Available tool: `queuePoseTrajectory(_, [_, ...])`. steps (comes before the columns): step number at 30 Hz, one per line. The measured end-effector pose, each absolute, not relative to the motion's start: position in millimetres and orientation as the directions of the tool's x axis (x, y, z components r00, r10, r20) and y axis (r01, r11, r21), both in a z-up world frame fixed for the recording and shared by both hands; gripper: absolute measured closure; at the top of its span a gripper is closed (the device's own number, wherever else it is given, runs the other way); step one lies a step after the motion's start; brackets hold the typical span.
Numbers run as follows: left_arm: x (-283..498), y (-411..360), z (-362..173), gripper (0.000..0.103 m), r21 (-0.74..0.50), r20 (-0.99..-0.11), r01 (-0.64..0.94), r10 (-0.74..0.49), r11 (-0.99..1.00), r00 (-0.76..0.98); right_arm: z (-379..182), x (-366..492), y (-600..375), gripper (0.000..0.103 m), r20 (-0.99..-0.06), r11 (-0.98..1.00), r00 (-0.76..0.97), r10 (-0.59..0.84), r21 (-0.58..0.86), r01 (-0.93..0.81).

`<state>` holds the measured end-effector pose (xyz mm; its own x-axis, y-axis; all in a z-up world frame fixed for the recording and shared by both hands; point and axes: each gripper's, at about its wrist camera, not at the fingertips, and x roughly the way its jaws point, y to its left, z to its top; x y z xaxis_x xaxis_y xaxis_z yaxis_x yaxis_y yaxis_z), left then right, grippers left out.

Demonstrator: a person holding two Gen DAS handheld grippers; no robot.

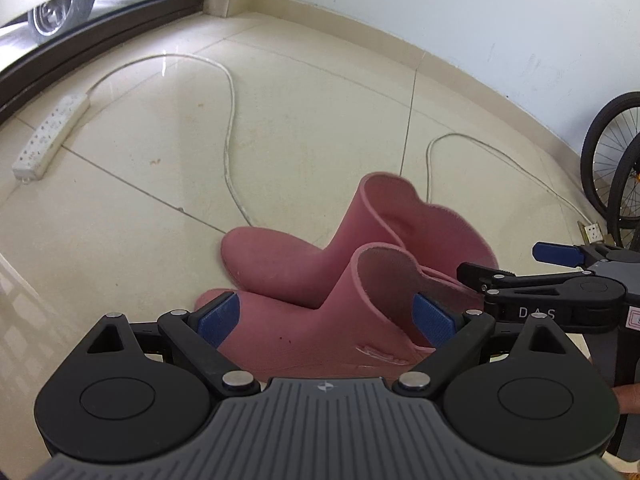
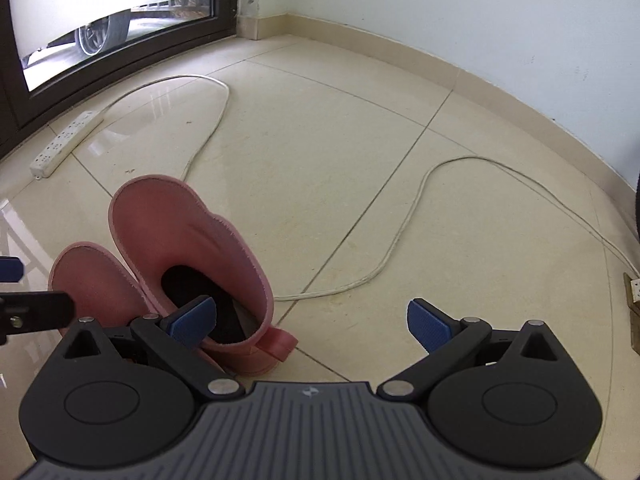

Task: Organize scattered shoes

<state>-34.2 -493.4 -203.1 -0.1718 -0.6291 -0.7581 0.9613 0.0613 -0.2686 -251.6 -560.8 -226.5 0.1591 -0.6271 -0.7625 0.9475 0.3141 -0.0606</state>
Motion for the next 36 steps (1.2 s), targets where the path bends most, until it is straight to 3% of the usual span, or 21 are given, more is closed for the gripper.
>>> queuePoseTrajectory(6, [-21.5, -489.5, -220.4, 0.010, -0.322, -0.750, 0.943, -0.630, 0.083, -0.200, -232.6, -233.4, -573.0, 0.021, -0.787, 0.360, 0.230, -0.573, 0.010, 0.933])
queuePoseTrajectory(7, [-20.9, -487.9, -220.5, 0.017, -0.322, -0.749, 0.943, -0.632, 0.081, -0.201, -232.7, -231.2, -575.1, 0.028, -0.790, 0.368, 0.249, -0.560, 0.033, 0.929])
queuePoseTrajectory(8, [-20.3, -486.3, -220.6, 0.039, -0.322, -0.747, 0.943, -0.633, 0.079, -0.202, -233.2, -228.9, -577.6, 0.041, -0.796, 0.379, 0.286, -0.534, 0.077, 0.922])
queuePoseTrajectory(9, [-19.7, -484.6, -220.7, 0.051, -0.322, -0.746, 0.944, -0.635, 0.078, -0.202, -232.4, -226.4, -578.6, 0.045, -0.801, 0.388, 0.315, -0.510, 0.113, 0.915])
queuePoseTrajectory(10, [-19.2, -483.0, -220.8, 0.077, -0.322, -0.745, 0.944, -0.636, 0.076, -0.203, -230.6, -224.0, -577.6, 0.047, -0.803, 0.392, 0.326, -0.500, 0.126, 0.911])
queuePoseTrajectory(11, [-18.6, -481.4, -220.9, 0.091, -0.322, -0.743, 0.944, -0.637, 0.074, -0.203, -229.2, -221.5, -576.1, 0.050, -0.804, 0.397, 0.331, -0.493, 0.131, 0.908])
queuePoseTrajectory(13, [-17.4, -478.2, -221.1, 0.096, -0.322, -0.740, 0.944, -0.640, 0.071, -0.205, -226.3, -216.8, -572.5, 0.058, -0.808, 0.406, 0.343, -0.480, 0.142, 0.903])
queuePoseTrajectory(15, [-16.3, -475.0, -221.4, 0.098, -0.322, -0.738, 0.944, -0.643, 0.067, -0.206, -223.1, -213.9, -567.0, 0.096, -0.814, 0.408, 0.336, -0.474, 0.135, 0.903])
queuePoseTrajectory(30, [66.4, -409.6, -204.6, 0.099, -0.230, -0.781, 0.958, -0.619, 0.170, -0.078, -219.1, -164.3, -489.3, 0.091, -0.824, 0.470, 0.490, -0.282, 0.327, 0.820])
queuePoseTrajectory(36, [107.3, -363.7, -203.0, 0.099, -0.212, -0.798, 0.954, -0.601, 0.213, -0.043, -216.2, -129.7, -445.7, 0.091, -0.825, 0.539, 0.515, -0.232, 0.332, 0.774])
